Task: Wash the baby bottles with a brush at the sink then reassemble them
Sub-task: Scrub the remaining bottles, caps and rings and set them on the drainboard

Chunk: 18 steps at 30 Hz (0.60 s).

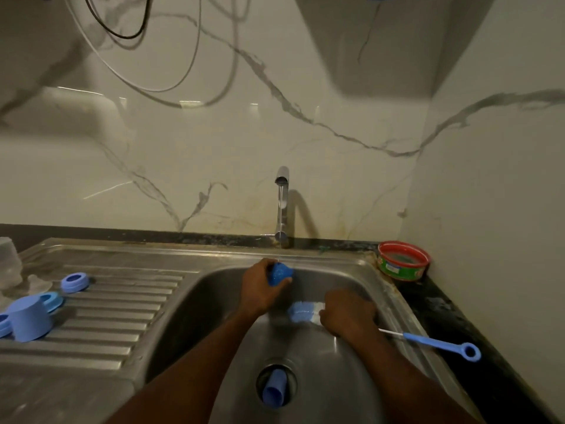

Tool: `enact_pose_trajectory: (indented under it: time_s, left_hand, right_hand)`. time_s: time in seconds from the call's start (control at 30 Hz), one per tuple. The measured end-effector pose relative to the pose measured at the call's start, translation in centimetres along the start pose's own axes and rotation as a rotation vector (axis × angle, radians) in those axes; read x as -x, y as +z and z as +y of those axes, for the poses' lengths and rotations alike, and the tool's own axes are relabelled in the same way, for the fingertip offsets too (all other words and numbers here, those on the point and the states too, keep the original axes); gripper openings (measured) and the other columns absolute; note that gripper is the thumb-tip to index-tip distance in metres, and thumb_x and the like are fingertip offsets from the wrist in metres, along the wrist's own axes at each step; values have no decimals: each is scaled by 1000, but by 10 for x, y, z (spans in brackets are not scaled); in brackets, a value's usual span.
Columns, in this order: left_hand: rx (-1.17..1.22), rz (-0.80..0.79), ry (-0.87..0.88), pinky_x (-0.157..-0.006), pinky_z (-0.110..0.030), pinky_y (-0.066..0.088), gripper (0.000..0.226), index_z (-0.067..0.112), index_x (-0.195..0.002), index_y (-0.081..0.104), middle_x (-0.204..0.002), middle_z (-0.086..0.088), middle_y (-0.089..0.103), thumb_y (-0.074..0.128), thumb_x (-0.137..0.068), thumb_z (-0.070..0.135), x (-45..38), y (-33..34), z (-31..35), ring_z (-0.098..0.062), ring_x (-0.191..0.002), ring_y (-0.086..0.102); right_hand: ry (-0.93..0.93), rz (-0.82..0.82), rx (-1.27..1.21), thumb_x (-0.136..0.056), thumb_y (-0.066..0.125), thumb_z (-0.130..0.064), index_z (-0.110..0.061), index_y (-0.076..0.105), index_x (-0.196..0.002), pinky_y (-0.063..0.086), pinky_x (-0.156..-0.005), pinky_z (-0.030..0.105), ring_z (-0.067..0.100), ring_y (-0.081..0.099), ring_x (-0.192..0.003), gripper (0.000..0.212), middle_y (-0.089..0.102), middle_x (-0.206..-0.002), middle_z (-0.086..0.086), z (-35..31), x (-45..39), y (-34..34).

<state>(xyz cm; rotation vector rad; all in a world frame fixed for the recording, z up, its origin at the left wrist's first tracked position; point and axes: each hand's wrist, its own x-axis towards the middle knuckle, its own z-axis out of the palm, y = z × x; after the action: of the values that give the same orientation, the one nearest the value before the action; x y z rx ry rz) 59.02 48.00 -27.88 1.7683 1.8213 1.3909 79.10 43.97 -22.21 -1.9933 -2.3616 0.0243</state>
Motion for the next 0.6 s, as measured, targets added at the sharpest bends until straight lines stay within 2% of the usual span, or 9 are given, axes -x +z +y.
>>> enact_pose_trajectory:
  time_s: [0.1,0.2,0.27,0.37,0.47,0.6]
  left_hand:
    - [-8,-27,-9,-89,-20,50,47,22,-126,59,-122,3,66,80,-85,32,-2,-2,-7,-9,-110,63]
    - [81,-2,-35,-87,-21,52,54,19,-132,54,-120,6,64,80,-86,30,-1,-5,1,-9,-109,64]
    - [137,29,-36,-83,-18,52,60,17,-135,48,-117,8,60,80,-86,29,1,-7,8,-8,-105,62]
    - [123,57,43,-76,-11,49,53,20,-126,54,-117,8,63,82,-83,31,2,-8,12,0,-99,61]
    - [95,28,129,-84,-19,54,42,24,-119,60,-112,12,65,81,-84,34,1,-9,14,5,-97,62]
    - [53,21,168,-97,-30,49,43,24,-122,62,-114,9,63,81,-84,27,-2,-6,7,-1,-104,58]
  right_hand:
    - [-13,-2,2,-97,62,-37,-24,60,-133,48,-96,37,24,59,-122,38,61,-135,3,-1,1,1]
    - [-21,-2,-12,-97,61,-37,-24,60,-132,47,-96,38,24,59,-122,37,61,-135,3,-1,2,1]
    - [-26,-7,-27,-97,62,-37,-24,59,-132,47,-96,38,23,58,-122,37,61,-135,3,-2,4,2]
    - [-32,-6,-26,-96,64,-37,-23,59,-133,47,-97,38,24,58,-122,40,61,-135,3,-4,5,2]
    - [-32,4,-16,-96,64,-37,-23,58,-134,47,-99,39,24,56,-126,40,59,-137,4,-6,7,1]
    - [-13,21,6,-97,63,-36,-23,60,-132,48,-98,38,23,58,-124,37,61,-135,3,-8,9,-2]
